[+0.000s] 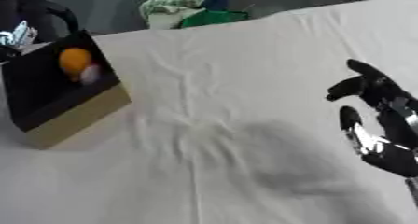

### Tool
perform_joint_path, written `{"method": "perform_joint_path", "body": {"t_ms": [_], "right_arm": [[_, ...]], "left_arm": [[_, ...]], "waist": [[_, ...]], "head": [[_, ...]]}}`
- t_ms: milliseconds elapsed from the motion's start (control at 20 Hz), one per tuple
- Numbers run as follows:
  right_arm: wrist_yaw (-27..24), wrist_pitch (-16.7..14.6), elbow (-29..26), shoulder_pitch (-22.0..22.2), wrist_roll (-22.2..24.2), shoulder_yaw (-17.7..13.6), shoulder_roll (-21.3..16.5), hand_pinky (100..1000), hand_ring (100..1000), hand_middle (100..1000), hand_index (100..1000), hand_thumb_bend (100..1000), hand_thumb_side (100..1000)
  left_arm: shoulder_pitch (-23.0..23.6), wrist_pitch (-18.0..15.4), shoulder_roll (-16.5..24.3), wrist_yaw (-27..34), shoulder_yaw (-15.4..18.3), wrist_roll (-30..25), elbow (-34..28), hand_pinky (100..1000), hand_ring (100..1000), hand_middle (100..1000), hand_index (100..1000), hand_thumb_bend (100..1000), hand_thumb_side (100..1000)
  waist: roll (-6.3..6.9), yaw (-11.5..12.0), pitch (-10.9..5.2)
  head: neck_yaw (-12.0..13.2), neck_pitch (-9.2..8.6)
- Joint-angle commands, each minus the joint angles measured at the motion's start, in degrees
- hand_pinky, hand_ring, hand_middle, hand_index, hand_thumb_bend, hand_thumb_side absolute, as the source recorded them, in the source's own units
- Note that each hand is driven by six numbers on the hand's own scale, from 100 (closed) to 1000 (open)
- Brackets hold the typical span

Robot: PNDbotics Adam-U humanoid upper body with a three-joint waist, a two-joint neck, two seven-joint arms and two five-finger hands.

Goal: Pick up objects on the table and place them in the box.

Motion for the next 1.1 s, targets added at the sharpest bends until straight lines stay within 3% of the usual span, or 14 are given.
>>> {"method": "perform_joint_path", "body": {"t_ms": [50, 300, 550, 1100], "right_arm": [[-0.1, 0.0, -0.9, -0.7, -0.1, -0.4, -0.6, 827, 676, 664, 1000, 100, 481], [-0.2, 0.1, -0.9, -0.6, -0.2, -0.4, -0.4, 827, 675, 662, 1000, 100, 487], [-0.4, 0.2, -0.9, -0.7, 0.0, -0.3, -0.1, 827, 674, 661, 1000, 100, 489], [-0.6, 0.3, -0.9, -0.7, 0.1, -0.3, 0.1, 827, 673, 660, 1000, 100, 494]], "left_arm": [[0.8, 3.2, -1.3, 8.0, 1.2, 3.4, -3.4, 754, 700, 716, 820, 100, 625], [3.0, 9.8, -5.5, 14.7, 1.4, 11.2, -7.6, 741, 688, 703, 811, 100, 687], [4.4, 14.7, -9.9, 18.3, -1.4, 16.3, -11.0, 732, 677, 691, 809, 100, 722], [5.3, 21.4, -16.4, 19.6, -4.4, 16.5, -15.6, 724, 663, 679, 807, 100, 757]], "waist": [[-0.35, 0.2, -0.73], [-0.27, 0.2, -0.68], [-0.27, 0.2, -0.46], [-0.52, 0.3, -0.18]], "head": [[-0.1, -0.84], [0.0, -0.9], [0.0, -0.97], [0.9, -0.38]]}}
